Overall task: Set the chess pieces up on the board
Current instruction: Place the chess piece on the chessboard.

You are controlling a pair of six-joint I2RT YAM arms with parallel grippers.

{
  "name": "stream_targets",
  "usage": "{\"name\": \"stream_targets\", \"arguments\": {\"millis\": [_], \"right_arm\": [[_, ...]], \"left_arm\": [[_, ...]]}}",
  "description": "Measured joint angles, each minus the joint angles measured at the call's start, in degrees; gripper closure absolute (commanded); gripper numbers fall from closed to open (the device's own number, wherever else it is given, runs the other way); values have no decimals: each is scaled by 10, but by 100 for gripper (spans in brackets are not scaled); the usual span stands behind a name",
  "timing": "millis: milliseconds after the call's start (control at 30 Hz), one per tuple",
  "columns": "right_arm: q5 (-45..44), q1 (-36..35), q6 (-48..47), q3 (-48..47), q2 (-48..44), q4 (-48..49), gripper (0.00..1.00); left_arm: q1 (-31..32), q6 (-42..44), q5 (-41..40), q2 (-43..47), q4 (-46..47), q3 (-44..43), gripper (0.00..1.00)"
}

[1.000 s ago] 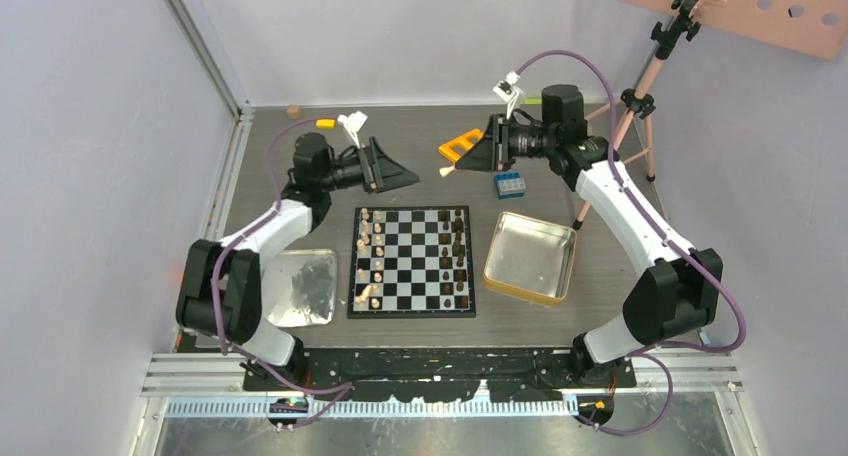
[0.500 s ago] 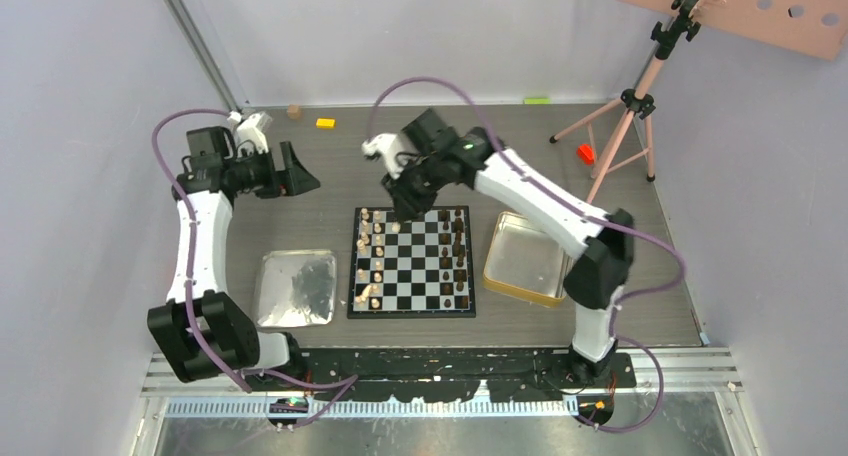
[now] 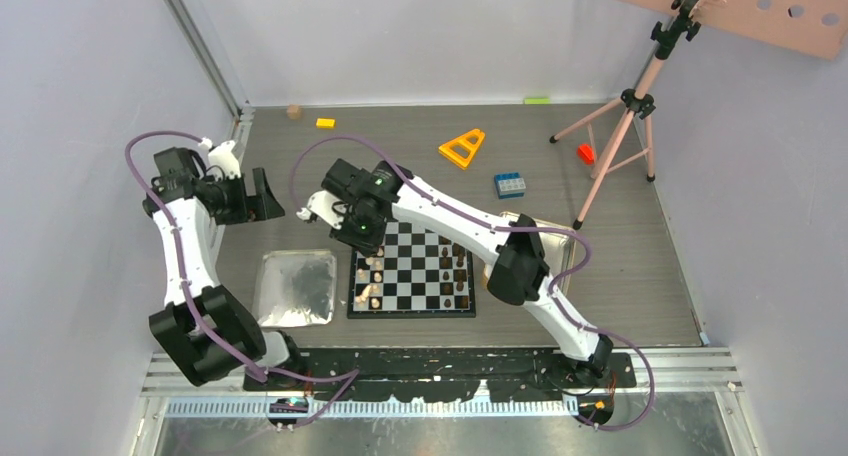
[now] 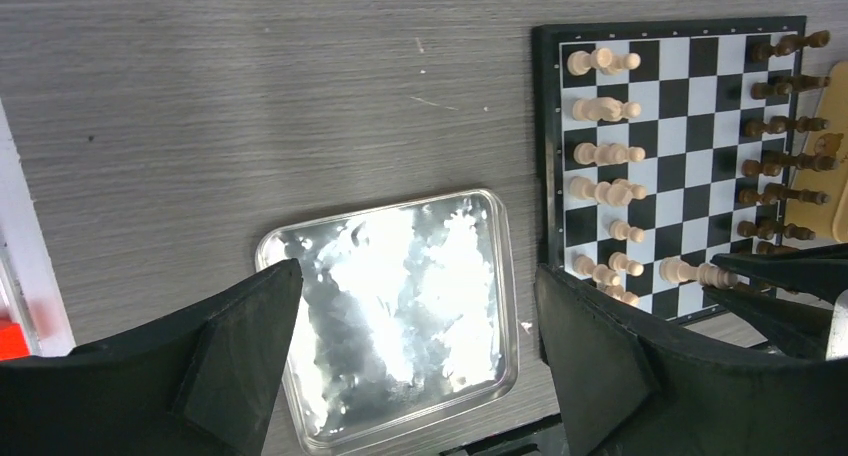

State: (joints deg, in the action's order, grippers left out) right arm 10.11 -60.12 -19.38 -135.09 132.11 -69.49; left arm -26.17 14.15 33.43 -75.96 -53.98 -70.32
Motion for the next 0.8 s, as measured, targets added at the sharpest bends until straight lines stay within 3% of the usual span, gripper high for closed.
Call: {"name": "stream_targets", "arguments": {"millis": [800], "right_arm": [[-41, -17, -18, -99, 101, -13, 99]], "left_arm": [[-47, 31, 17, -22, -8, 16, 11]]}}
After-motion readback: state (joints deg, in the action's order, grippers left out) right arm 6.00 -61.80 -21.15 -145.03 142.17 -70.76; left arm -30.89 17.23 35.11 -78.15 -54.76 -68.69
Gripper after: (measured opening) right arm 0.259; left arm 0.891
